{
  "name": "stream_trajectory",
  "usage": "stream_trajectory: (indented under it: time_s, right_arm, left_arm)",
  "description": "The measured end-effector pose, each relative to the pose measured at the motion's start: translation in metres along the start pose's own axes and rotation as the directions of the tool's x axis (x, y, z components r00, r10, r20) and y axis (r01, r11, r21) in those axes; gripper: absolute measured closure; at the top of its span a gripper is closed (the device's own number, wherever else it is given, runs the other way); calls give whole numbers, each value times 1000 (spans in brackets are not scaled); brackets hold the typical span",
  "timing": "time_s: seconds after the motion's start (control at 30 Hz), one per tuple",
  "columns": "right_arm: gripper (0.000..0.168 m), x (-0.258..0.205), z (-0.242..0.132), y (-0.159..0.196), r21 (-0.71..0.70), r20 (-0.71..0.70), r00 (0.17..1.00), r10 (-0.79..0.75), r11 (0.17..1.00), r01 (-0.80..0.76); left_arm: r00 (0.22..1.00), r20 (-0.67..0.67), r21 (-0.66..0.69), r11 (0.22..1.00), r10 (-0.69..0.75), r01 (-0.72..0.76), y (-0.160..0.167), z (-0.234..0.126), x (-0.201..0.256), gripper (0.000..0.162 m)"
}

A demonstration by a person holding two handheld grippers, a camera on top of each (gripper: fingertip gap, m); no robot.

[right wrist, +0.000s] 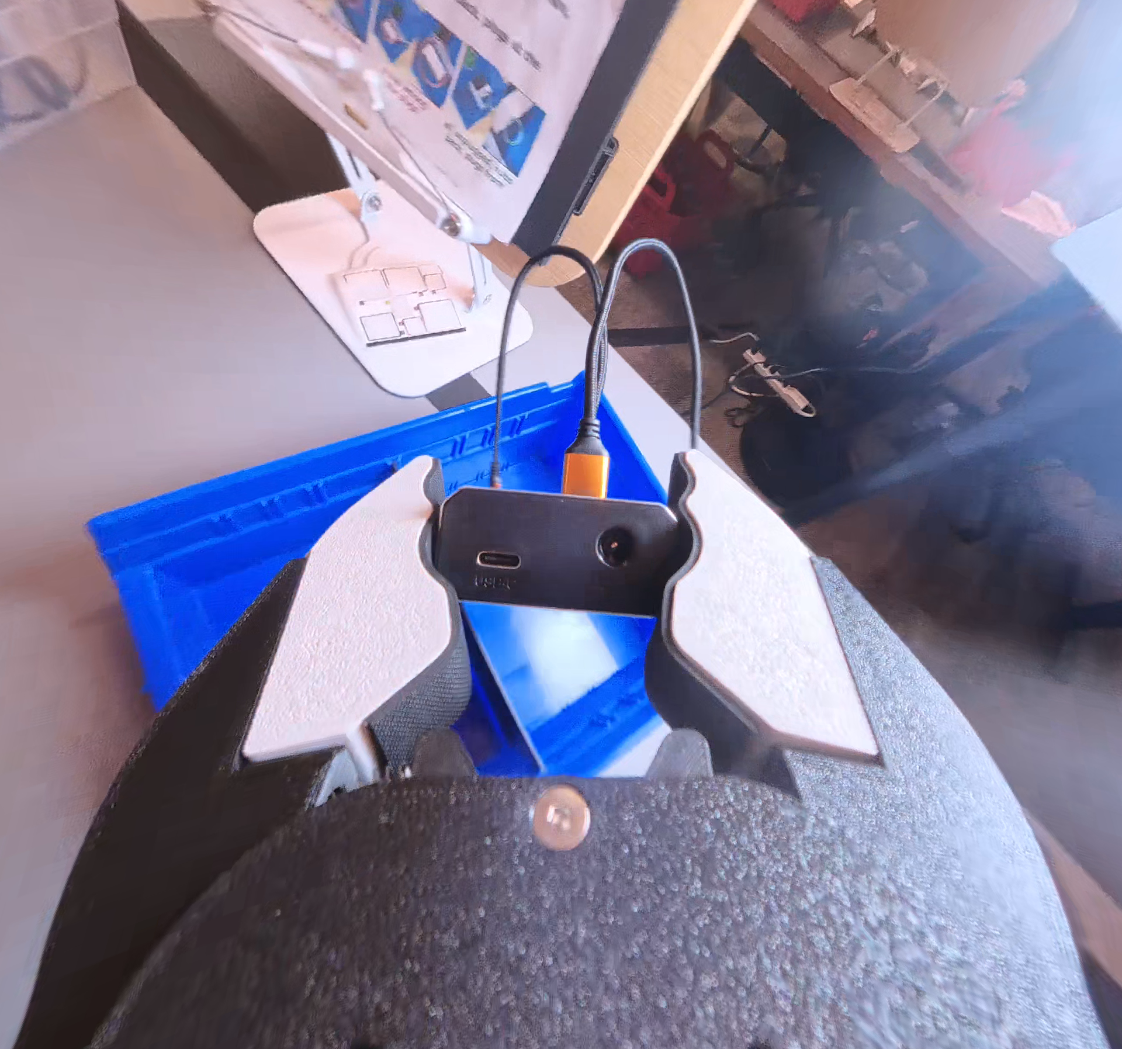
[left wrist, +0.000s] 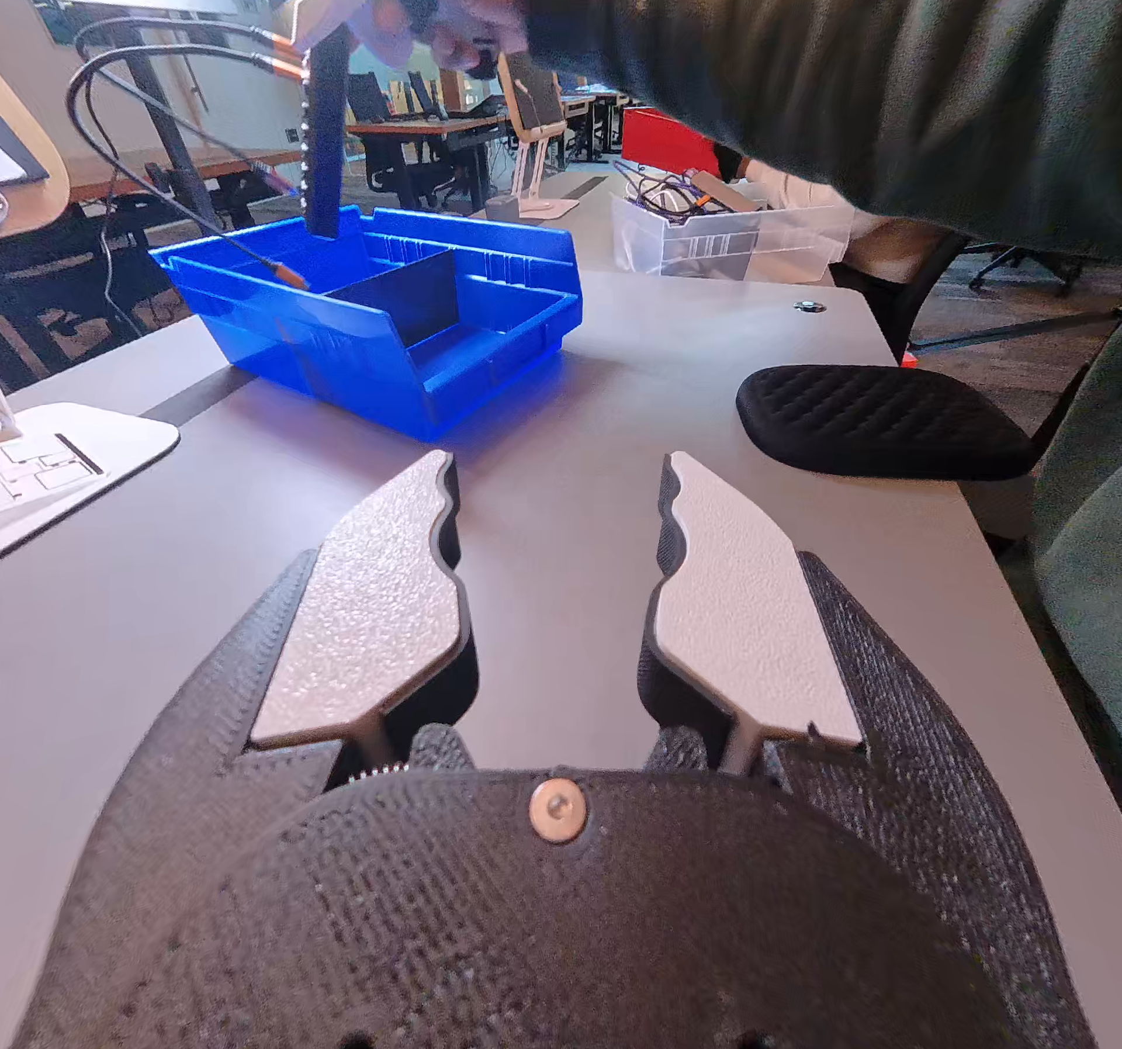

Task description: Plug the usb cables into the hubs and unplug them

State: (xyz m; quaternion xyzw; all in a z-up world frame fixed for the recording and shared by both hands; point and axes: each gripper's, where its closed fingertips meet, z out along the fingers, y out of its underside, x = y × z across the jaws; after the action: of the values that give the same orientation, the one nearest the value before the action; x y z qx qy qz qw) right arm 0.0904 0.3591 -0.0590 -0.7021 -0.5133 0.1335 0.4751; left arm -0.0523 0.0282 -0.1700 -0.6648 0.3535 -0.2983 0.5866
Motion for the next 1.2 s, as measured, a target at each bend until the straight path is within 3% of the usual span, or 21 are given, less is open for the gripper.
stream_trajectory:
  time_s: [0.17, 0.33, 0.4, 0.5, 0.57, 0.97, 1.13, 1.2]
  right_arm:
    - [96, 0, 58, 54, -36, 133, 987, 93, 995, -89]
    - [96, 3, 59, 103, -192, 215, 967, 139, 977, -98]
    - [95, 11, 51, 122, -322, 202, 974, 102, 946, -33]
    - [89, 33, 38, 149, -514, 132, 988, -82, 847, 138]
    - [104, 36, 33, 161, -597, 144, 977, -156, 774, 211]
    - [107, 36, 32, 166, -784, 193, 932, -306, 523, 334]
    - [102, 33, 34, 170, -814, 280, 887, -368, 399, 422]
    - [108, 34, 35, 173, -822, 319, 878, -357, 357, 443]
  left_arm:
    - [1000, 2, -35, 999, -29, 29, 13, 1, -6, 103]
    - [999, -9, -54, 998, -42, 42, 19, 3, -8, 106]
    - [999, -17, -69, 997, -48, 47, 24, 5, -8, 106]
    - [998, -22, -97, 994, -54, 51, 32, 8, -8, 107]
    - [998, -22, -107, 993, -52, 49, 35, 9, -8, 107]
    - [1000, 8, -133, 991, -6, 7, 38, 9, -7, 109]
    - [1000, 1, -139, 990, 5, -5, 38, 10, -4, 109]
    - [1000, -4, -147, 989, 13, -14, 39, 10, -3, 109]
